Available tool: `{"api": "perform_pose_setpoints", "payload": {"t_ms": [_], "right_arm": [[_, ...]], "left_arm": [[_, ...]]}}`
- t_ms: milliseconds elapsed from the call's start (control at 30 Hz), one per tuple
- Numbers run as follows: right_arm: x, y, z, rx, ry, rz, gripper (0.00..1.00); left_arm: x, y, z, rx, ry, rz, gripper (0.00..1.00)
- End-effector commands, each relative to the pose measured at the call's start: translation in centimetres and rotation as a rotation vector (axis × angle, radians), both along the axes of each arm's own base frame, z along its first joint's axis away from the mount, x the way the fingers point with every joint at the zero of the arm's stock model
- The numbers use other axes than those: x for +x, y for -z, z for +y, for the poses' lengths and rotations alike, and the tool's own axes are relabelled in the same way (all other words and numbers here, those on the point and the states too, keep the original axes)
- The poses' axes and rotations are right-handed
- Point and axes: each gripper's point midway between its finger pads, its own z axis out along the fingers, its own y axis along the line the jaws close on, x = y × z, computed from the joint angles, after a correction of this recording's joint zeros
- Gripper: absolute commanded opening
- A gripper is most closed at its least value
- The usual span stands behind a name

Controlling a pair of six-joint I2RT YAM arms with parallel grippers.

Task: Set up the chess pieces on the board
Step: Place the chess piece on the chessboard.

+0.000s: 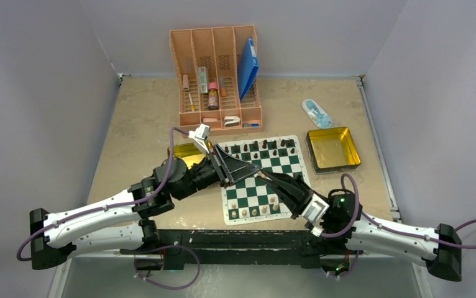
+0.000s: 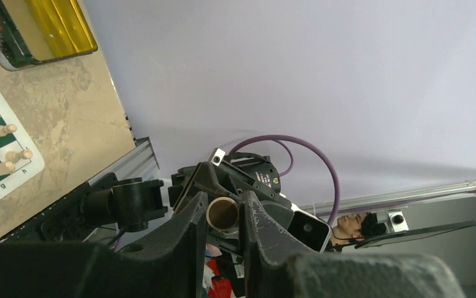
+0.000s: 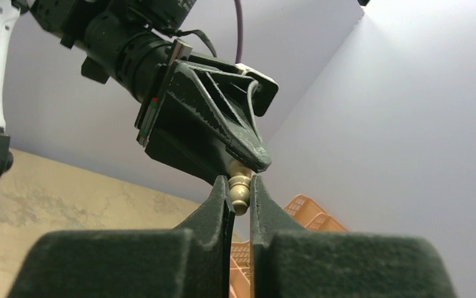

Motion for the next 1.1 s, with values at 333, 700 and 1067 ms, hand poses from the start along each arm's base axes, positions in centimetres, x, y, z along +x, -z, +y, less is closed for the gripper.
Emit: {"api": "perform_pose_setpoints", "payload": {"t_ms": [333,700,1067], "right_arm": [[4.4,-1.4,-2.3,0.288,-0.011,0.833,0.0],[3.9,10.6,-2.3,-0.033,0.303,1.559,0.0],[1.5,16.3,-4.7,-0.18,0.69,1.894,0.0]], "left_arm": [[2.9,2.3,1.4,0.27,-0.152,-0.148,0.53],[6.0,5.9,6.9,0.816,-0.251,-0.529,0.56],[6.9,9.1,12.5,1.128,-0.292,-0.633,0.56]]}}
